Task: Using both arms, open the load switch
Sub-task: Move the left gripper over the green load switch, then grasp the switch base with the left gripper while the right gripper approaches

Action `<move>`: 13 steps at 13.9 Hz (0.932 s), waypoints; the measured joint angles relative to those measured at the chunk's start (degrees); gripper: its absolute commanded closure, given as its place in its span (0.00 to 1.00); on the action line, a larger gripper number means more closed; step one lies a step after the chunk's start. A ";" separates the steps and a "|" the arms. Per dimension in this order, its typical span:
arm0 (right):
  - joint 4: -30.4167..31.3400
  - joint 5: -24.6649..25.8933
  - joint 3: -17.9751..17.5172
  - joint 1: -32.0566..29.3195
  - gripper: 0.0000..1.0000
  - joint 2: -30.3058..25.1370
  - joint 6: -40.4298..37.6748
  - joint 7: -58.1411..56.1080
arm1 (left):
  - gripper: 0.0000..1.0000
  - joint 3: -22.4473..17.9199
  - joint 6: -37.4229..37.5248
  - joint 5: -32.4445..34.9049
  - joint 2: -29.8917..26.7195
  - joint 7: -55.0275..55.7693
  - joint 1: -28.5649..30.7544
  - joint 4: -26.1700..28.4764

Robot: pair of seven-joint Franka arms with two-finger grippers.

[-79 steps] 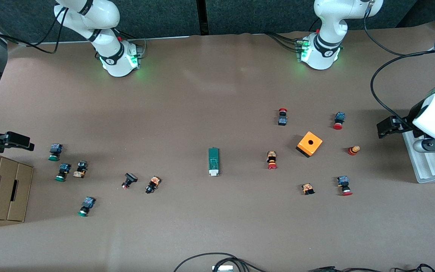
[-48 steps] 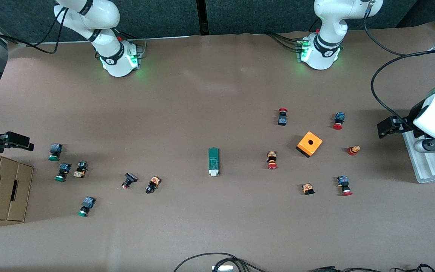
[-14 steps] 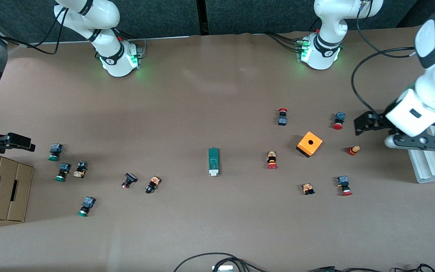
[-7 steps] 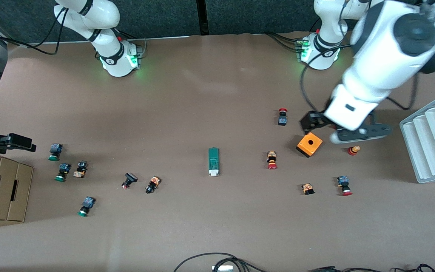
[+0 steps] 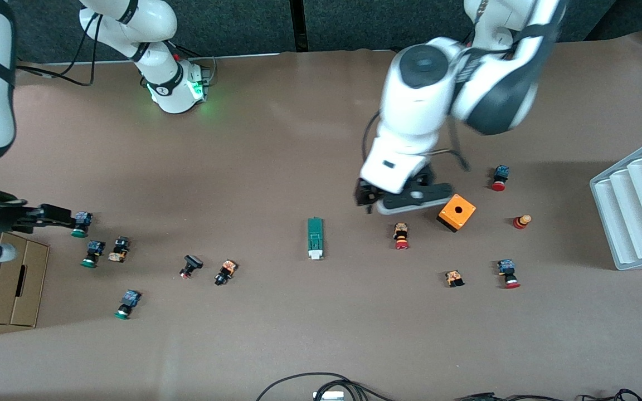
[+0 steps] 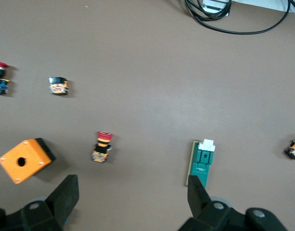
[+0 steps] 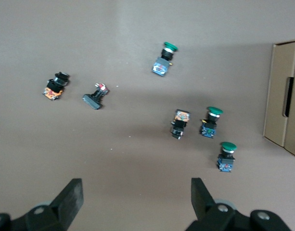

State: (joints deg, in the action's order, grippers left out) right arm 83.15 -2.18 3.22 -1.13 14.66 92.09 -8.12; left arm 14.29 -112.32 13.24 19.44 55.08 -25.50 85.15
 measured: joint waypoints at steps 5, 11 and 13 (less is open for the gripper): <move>0.00 -3.49 0.32 0.16 0.00 0.27 0.88 0.01 | 0.00 0.00 -9.67 12.68 7.51 14.12 -7.33 1.40; 0.01 -3.72 0.30 0.24 0.00 0.46 2.47 -0.04 | 0.00 0.06 -15.08 31.49 14.37 34.40 -13.45 4.46; 0.01 -3.73 0.24 0.26 0.00 0.52 2.68 -0.06 | 0.00 0.04 -15.10 37.95 17.21 42.26 -16.36 4.63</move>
State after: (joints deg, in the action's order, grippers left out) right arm 83.16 -5.91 3.46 -0.86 15.18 94.77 -8.18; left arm 14.33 -127.42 51.19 36.64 97.35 -41.86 89.78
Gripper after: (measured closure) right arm 0.000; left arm 0.000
